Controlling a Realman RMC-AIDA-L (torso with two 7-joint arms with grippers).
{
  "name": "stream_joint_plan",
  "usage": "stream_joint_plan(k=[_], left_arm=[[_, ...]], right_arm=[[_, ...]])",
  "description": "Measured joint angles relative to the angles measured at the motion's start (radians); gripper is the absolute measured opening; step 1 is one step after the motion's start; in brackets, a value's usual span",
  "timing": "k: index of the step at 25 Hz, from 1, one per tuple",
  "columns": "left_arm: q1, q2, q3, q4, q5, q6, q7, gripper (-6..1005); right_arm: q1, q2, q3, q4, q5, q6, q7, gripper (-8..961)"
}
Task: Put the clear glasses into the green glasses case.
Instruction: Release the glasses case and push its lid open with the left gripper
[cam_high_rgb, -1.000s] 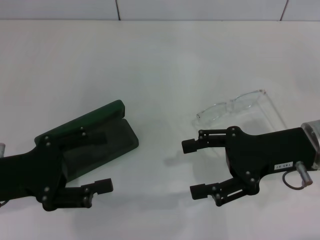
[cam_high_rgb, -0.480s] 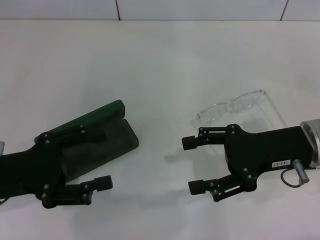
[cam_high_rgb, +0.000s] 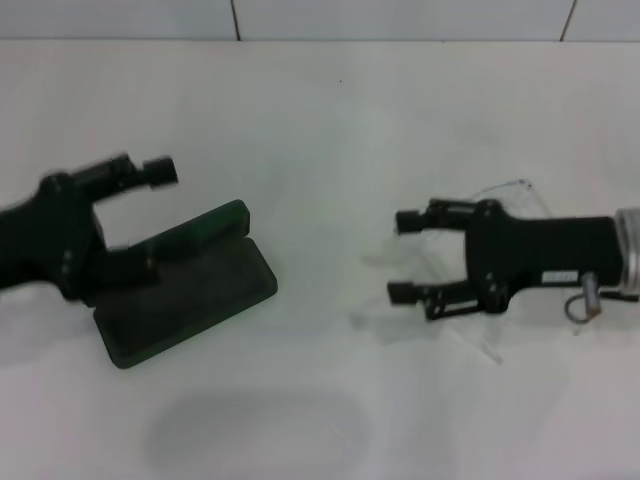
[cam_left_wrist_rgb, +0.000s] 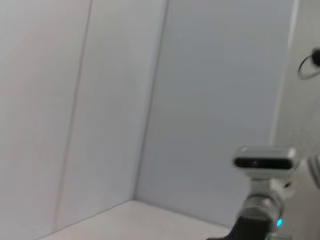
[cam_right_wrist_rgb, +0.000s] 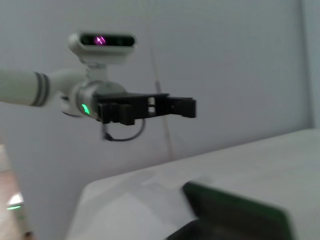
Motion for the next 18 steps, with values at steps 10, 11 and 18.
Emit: stream_joint_plan(k=[10, 11, 18], left_arm=[[-0.089, -0.003, 0.003, 0.5, 0.372, -0.13, -0.582, 834], [-0.106, -0.006, 0.005, 0.514, 0.429, -0.13, -0.618, 819], [-0.192, -0.042, 0.039, 0.438, 0.678, -0.139, -0.659, 760]], right_arm=[[-0.134, -0.005, 0.107, -0.337, -0.045, -0.009, 0.111, 875], [-0.146, -0.003, 0.117, -0.37, -0.06, -0.01, 0.13, 875], [-0.153, -0.001, 0.17, -0.415, -0.083, -0.042, 0.174, 874]])
